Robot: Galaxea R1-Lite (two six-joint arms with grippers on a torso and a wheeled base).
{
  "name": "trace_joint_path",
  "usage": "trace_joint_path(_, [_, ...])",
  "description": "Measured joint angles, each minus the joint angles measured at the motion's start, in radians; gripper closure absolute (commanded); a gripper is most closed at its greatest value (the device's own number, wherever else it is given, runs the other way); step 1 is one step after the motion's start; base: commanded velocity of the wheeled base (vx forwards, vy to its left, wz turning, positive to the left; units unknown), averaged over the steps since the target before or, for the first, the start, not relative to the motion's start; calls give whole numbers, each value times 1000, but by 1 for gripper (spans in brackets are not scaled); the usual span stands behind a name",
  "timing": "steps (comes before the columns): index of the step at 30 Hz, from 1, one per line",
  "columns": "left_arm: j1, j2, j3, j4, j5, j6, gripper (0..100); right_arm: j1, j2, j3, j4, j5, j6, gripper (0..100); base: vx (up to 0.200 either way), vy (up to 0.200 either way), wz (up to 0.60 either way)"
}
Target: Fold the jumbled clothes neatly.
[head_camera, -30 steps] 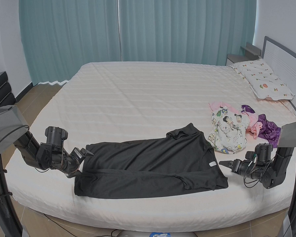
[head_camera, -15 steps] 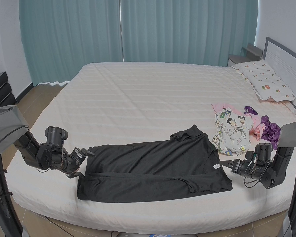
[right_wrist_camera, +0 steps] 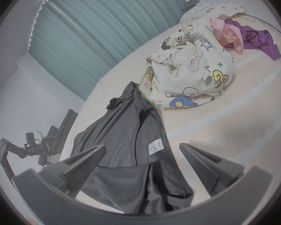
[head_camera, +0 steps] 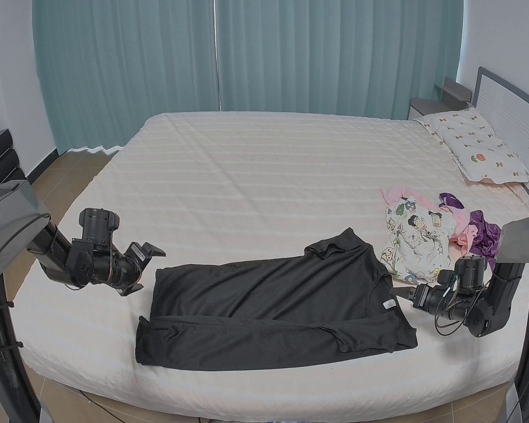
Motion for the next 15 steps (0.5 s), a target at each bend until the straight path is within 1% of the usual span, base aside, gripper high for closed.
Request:
trace_joint_path(4, [2,49,-93,12,30,28,0,3,0,0,0,0,0,0,0,0,0])
trace_joint_path(11, [2,166,-299,101,53,97,0,8,0,0,1,0,0,0,0,0,0])
trace_joint_path(15, [1,235,-380,130,59,180,0,12,0,0,1,0,-1,0,0,0,0])
